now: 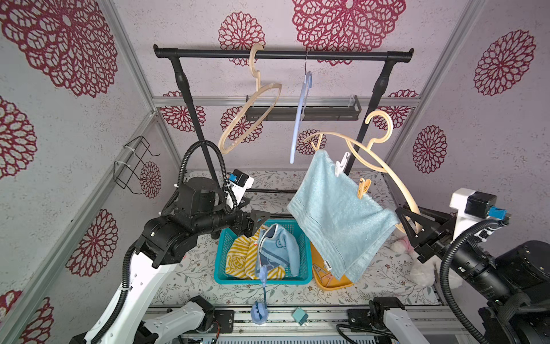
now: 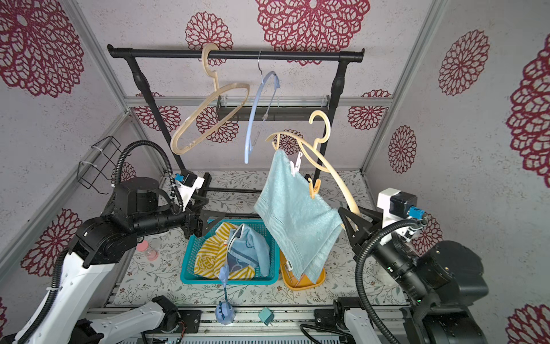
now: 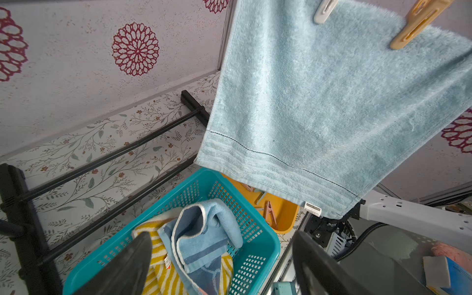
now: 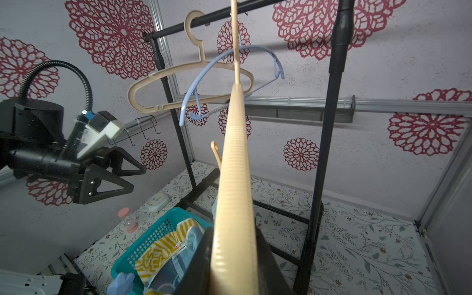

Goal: Remove the clothespins securing towels to the hanger
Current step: Pick up the hanger from the clothesline.

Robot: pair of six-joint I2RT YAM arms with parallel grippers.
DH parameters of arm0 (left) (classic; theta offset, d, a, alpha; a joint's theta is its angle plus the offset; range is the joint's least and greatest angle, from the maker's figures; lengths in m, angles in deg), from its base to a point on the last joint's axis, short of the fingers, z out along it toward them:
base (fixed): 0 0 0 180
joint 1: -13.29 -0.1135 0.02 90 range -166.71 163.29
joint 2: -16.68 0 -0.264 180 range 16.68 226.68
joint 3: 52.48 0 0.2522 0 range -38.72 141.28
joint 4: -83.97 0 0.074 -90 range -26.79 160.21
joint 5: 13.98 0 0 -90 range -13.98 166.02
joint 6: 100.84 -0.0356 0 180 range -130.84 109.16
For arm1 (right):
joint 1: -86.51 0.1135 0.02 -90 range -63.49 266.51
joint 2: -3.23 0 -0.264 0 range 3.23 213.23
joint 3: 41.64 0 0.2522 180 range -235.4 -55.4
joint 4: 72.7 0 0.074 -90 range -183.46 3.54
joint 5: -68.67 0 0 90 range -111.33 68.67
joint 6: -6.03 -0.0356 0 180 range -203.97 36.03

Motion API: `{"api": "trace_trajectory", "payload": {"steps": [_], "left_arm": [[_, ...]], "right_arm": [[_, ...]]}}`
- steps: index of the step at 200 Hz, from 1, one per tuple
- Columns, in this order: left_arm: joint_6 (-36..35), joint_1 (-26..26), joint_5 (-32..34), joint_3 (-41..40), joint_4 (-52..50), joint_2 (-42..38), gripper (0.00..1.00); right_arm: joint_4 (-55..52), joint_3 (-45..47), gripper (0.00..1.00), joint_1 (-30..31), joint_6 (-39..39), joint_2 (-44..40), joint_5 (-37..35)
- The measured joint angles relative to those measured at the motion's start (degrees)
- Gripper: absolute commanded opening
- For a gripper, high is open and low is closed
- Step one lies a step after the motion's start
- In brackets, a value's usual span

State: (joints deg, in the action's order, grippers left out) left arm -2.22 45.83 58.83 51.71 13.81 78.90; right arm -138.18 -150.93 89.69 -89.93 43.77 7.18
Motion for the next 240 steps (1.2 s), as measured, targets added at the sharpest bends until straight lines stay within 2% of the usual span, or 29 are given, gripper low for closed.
{"api": "trace_trajectory", "payload": {"steps": [34, 108, 146, 194, 240], "left_arm": [[-0.39, 0.09, 0.17, 2.21, -0.07, 1.86, 0.88], [-4.44, 0.33, -0.81, 6.91, -0.04, 2.95, 0.89], [-7.56, 0.59, -3.45, 10.99, 0.13, 5.44, 0.9], [-11.67, 1.09, -7.96, 15.85, 0.5, 11.06, 0.92], [-15.1, 1.16, -12.63, 21.33, 0.46, 15.43, 0.91]], "right_arm": [[-2.99, 3.19, 0.0, 0.0, 1.03, -0.28, 2.08], [-3.74, 7.3, 0.0, 0.0, 3.56, 2.58, 17.33], [-2.56, 9.35, 0.0, 0.0, 3.65, 2.93, 23.69], [2.69, 10.64, 0.0, 0.0, 2.73, 3.32, 30.18], [9.9, 10.82, 0.0, -0.04, 0.17, 7.28, 33.33]]}}
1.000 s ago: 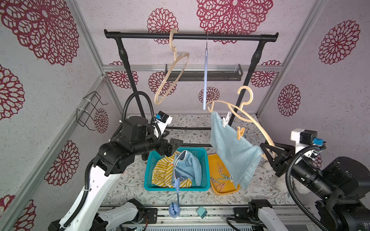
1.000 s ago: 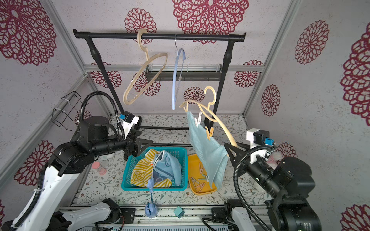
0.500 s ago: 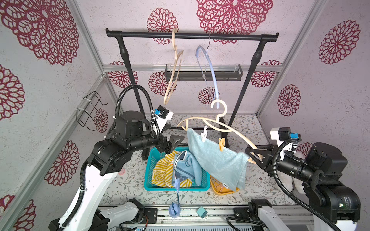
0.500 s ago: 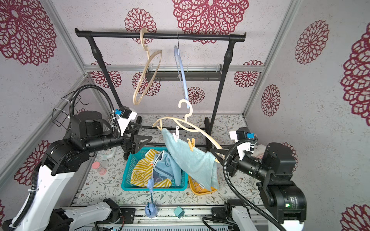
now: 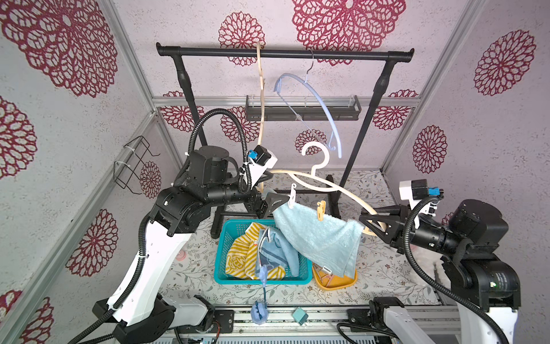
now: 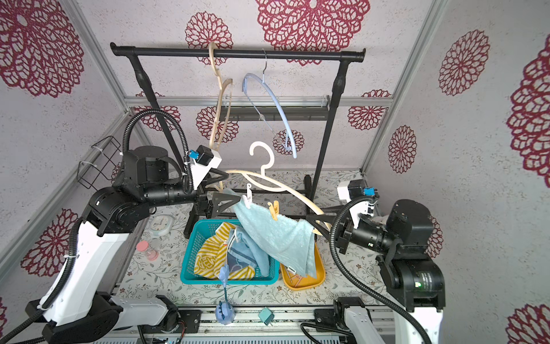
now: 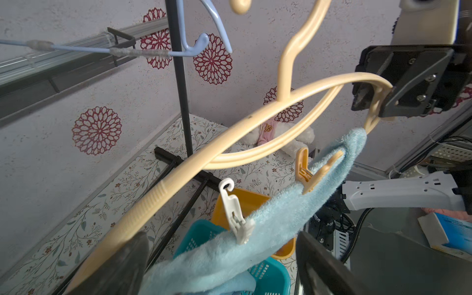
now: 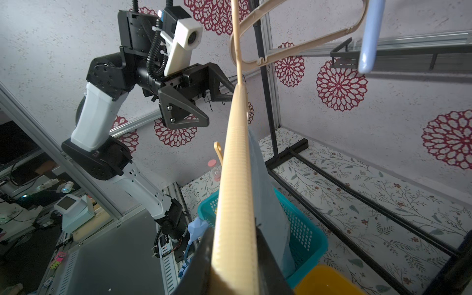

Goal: Remove the clothespins securing towels to the hanger
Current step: Pick up the hanger from the clothesline.

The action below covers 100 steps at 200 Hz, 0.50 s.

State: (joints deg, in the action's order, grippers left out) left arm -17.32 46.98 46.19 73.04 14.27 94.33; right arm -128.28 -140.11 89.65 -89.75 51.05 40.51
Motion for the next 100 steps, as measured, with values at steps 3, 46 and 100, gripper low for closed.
{"api": "trace_trajectory", "payload": {"steps": [3, 46, 100], "left_arm": [[-0.17, 0.02, -0.35, 0.44, -0.02, 0.24, 0.91], [-2.38, 0.02, -2.82, 6.51, -0.57, 3.58, 0.91], [-4.42, 0.04, -2.34, 8.31, -1.81, 4.0, 0.91]], "right_arm": [[0.5, 0.0, 0.0, 0.02, -0.22, 0.33, 0.2], [5.2, -0.07, 0.0, 1.11, -1.9, 3.96, 1.79], [5.4, -2.51, 0.0, 10.21, -0.85, 9.22, -3.13]]}}
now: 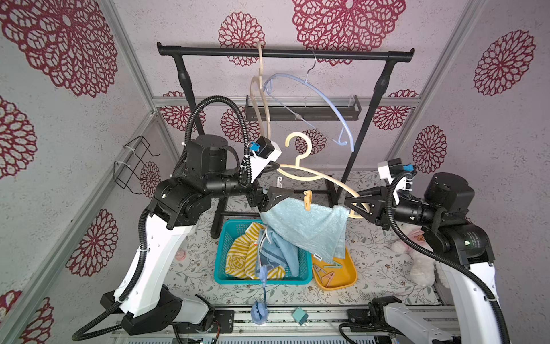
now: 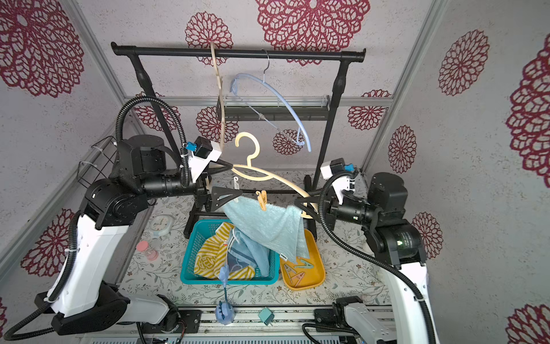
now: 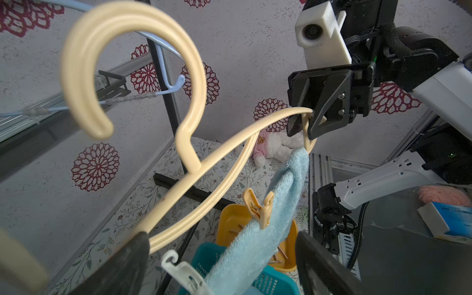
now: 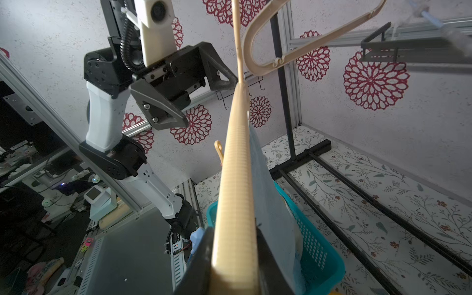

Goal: Remove the clothespins securing towels to the hanger
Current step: Pick up the hanger from the clothesline.

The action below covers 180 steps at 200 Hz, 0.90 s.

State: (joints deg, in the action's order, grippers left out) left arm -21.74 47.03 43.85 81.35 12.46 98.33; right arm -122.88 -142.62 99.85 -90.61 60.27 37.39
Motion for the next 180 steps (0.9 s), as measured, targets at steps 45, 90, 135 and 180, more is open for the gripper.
{"api": "trace_trajectory", "payload": {"steps": [45, 90, 135, 180], "left_arm": [[-1.33, 0.0, 4.74, -0.72, -0.9, -0.81, 0.9], [-2.12, -2.01, 8.04, -3.37, -3.32, -5.09, 0.9], [-2.25, -8.11, 6.8, -4.7, -3.82, -7.78, 0.9], [-2.23, -11.78, -0.37, -5.25, -4.59, -6.51, 0.9]], "right_arm": [[-1.51, -1.92, 0.0, 7.28, 2.71, 4.02, -3.43], [-2.82, -5.35, 0.0, 12.41, 4.79, 7.19, -5.07], [-4.33, -8.85, 0.0, 16.35, 7.23, 11.5, -6.27], [-4.17, -9.42, 0.0, 16.87, 7.74, 12.2, -5.62]]}}
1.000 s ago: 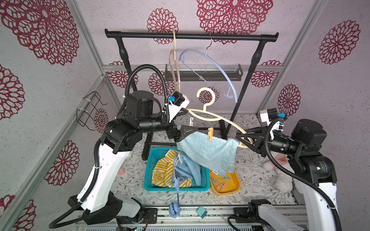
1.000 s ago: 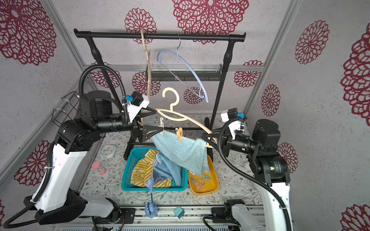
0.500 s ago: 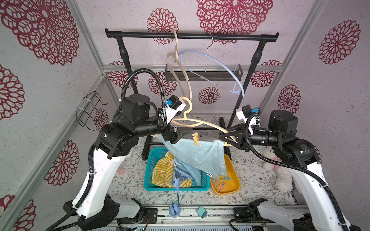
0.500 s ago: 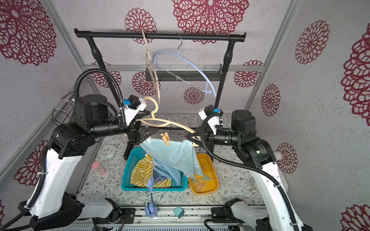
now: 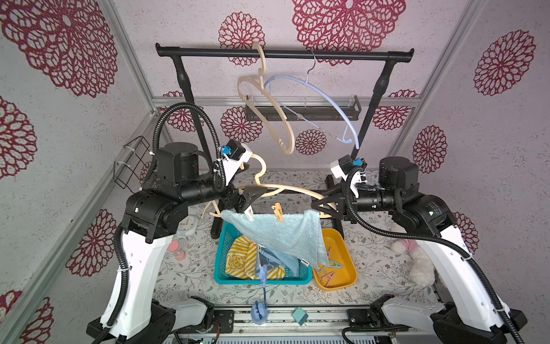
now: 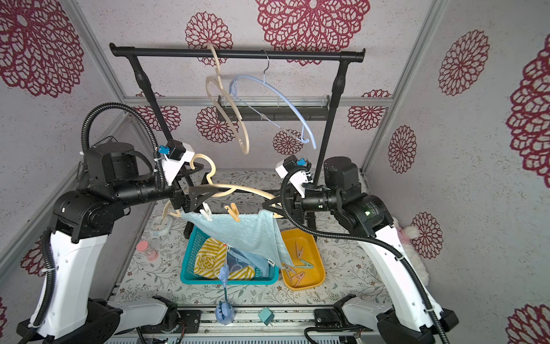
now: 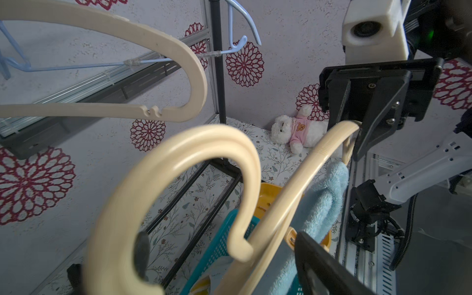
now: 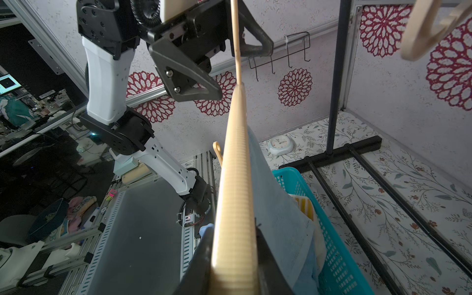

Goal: Remove the clothespins securing towels to the hanger
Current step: Pick up the hanger from the clothesline.

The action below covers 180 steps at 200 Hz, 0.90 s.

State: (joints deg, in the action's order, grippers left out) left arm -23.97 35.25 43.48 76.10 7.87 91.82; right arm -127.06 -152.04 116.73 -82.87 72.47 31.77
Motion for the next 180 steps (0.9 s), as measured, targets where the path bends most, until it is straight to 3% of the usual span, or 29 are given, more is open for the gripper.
{"api": "trace_trajectory", "payload": {"steps": [31, 61, 85, 116, 136, 154, 162, 171, 180], "left_arm": [[-0.13, -2.23, -5.75, -2.03, -0.59, 0.2, 0.85], [-0.15, -3.69, -9.25, -3.26, -0.63, -0.04, 0.58], [-0.83, -4.52, -10.12, -3.48, -1.55, -0.31, 0.49], [-0.81, -4.87, -10.51, -3.91, -1.44, -0.66, 0.3], [-0.81, -5.03, -10.51, -4.37, -1.4, -0.68, 0.0], [-0.81, -5.05, -10.51, -5.2, -1.38, -0.68, 0.0], [-0.79, -5.05, -10.49, -5.64, -1.22, -0.7, 0.0], [-0.79, -5.14, -10.47, -6.47, -0.94, -0.87, 0.0], [-0.79, -5.16, -10.34, -7.19, -0.79, -1.01, 0.0]], "right_arm": [[-0.02, -3.82, 0.0, 0.0, 0.5, 1.99, 0.74], [-0.2, -7.3, 0.0, 0.02, 0.92, 4.9, 2.19], [0.5, -8.13, 0.0, -0.07, 1.09, 5.97, 3.13], [1.66, -7.15, 0.0, 0.02, 1.07, 5.62, 3.04], [3.08, -5.44, 0.0, 0.0, 0.96, 5.01, 2.84], [4.98, -3.21, 0.0, 0.0, 0.76, 4.28, 2.56], [5.9, -2.12, 0.08, -0.02, 0.44, 3.96, 2.49], [6.95, -0.83, 0.27, -0.04, 0.22, 3.52, 2.36], [7.87, 0.42, 0.34, -0.04, -0.15, 3.1, 1.92]]}}
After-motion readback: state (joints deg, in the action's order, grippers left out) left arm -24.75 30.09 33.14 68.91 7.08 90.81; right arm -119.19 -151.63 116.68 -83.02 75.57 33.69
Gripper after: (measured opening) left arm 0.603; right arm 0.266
